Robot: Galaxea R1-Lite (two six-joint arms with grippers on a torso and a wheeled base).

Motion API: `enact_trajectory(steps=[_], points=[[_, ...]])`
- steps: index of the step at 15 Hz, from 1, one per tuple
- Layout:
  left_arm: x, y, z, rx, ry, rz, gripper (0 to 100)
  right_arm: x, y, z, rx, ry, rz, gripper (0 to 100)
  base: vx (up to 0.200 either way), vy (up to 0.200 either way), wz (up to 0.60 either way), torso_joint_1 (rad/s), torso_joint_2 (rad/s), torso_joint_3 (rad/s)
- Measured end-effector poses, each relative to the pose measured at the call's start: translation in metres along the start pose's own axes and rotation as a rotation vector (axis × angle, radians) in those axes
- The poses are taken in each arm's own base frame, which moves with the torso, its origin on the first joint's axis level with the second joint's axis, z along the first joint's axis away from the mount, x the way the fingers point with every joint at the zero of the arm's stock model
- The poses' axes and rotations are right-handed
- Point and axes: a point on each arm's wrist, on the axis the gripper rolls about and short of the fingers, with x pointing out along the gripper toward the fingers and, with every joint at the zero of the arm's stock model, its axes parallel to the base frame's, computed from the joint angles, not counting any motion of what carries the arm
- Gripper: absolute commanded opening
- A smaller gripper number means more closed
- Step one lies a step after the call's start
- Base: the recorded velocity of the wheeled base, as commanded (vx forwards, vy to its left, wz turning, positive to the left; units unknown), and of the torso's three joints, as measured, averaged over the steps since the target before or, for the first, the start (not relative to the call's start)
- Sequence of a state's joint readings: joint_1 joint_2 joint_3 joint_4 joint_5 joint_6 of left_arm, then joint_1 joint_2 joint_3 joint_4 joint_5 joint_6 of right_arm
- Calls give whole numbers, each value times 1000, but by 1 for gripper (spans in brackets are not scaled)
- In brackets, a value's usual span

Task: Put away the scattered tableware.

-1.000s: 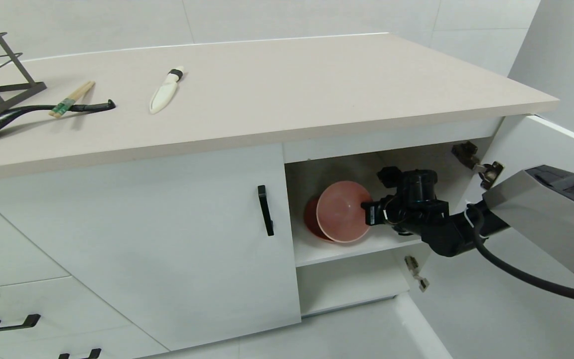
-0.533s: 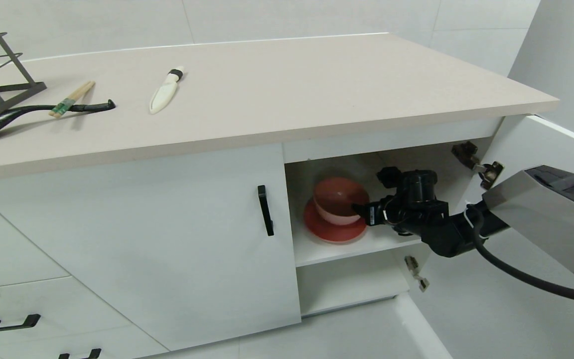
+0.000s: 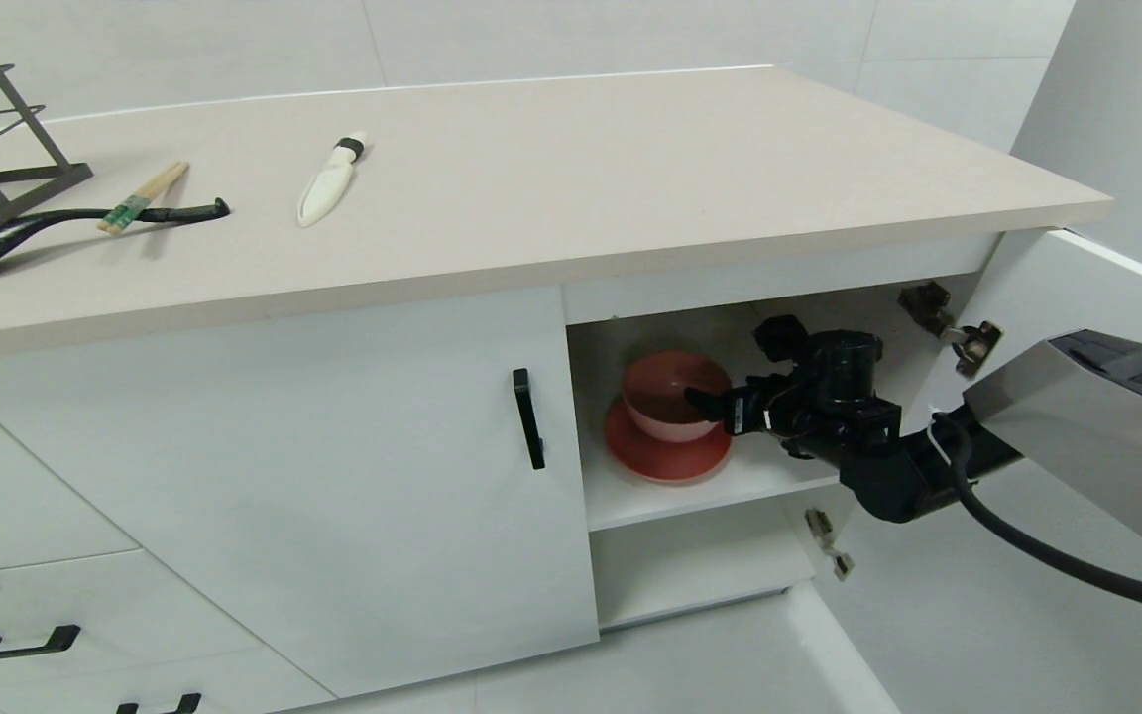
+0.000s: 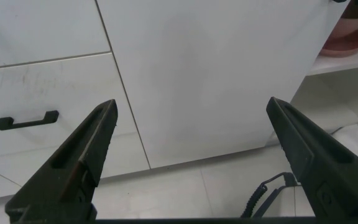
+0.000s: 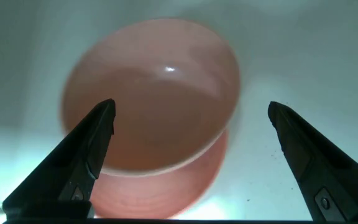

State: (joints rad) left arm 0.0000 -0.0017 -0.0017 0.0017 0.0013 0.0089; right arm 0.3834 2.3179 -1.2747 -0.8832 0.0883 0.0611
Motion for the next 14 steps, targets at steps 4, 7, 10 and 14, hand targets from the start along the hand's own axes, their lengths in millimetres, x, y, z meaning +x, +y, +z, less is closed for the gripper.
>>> enact_trajectory(steps=[4,7,10,14], points=[[0,0,0,-9,0,0,100,-36,18,-8,-151,-97,35,100,0,0,0,0,0,0],[0,0,0,-9,0,0,100,-81,34,-14,-225,-85,71,100,0,0,0,0,0,0],[0,0,0,-10,0,0,100,-143,44,-4,-246,-99,96,100,0,0,0,0,0,0],[0,0,0,-10,1,0,100,-233,27,17,-246,-173,14,100,0,0,0,0,0,0]])
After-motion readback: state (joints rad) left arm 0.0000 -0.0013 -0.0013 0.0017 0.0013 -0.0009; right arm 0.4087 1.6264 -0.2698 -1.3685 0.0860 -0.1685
